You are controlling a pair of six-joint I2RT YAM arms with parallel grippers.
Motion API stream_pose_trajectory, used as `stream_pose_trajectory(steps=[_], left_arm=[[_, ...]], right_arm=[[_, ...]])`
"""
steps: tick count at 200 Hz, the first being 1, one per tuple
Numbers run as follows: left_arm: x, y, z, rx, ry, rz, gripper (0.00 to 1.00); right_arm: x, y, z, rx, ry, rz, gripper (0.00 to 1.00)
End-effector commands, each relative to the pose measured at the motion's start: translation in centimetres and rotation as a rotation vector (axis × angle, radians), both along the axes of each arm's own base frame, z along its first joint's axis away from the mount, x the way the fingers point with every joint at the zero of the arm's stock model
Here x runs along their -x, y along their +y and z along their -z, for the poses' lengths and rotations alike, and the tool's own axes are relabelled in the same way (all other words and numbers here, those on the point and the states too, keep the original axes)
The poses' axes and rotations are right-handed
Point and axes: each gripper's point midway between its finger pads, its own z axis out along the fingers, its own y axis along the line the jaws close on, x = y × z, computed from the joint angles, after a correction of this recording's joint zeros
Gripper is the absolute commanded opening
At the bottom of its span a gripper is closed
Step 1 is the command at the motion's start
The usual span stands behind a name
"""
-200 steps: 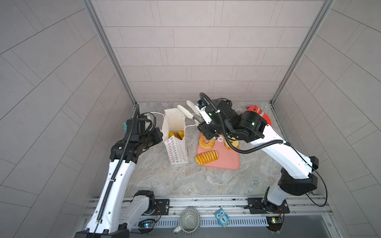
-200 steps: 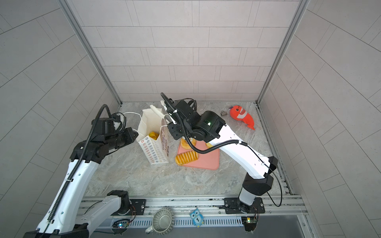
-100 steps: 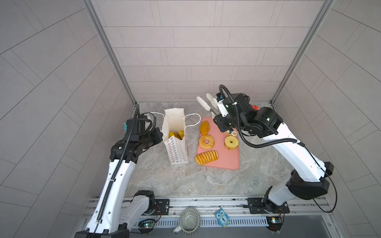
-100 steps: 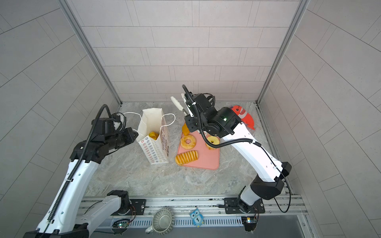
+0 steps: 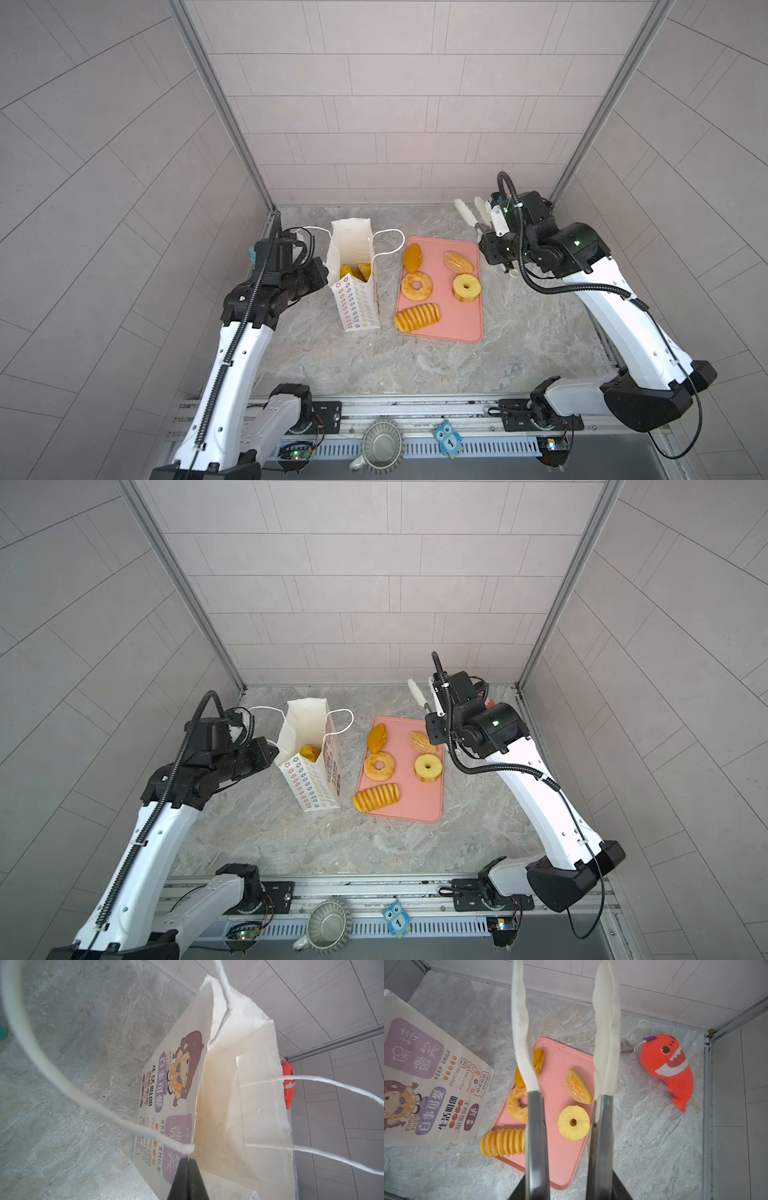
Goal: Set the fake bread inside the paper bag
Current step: 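Raise the empty tong out of the bag and swing it back over the tray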
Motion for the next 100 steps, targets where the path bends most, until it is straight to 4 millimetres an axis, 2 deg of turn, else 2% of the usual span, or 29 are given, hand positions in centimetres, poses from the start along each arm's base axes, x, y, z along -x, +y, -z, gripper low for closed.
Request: stream_pose_trajectory(steps=[1, 64, 100], left_arm=[[0.2, 0.1, -0.8, -0.003, -0.017, 0.002, 0.04], [0.2, 0.1, -0.7, -0.003, -0.016, 0.004, 0.04], [0.1, 0.0, -0.8, -0.001, -0.017, 0.006, 0.04]], right_arm=[[0.4, -0.8, 0.2, -0.022, -0.01, 0.001, 0.44], [2.3, -2.2, 7.2, 0.039, 0.129, 0.034, 0.44], [3.9, -2.9, 9.8, 0.052, 0.182, 0.045, 0.44]])
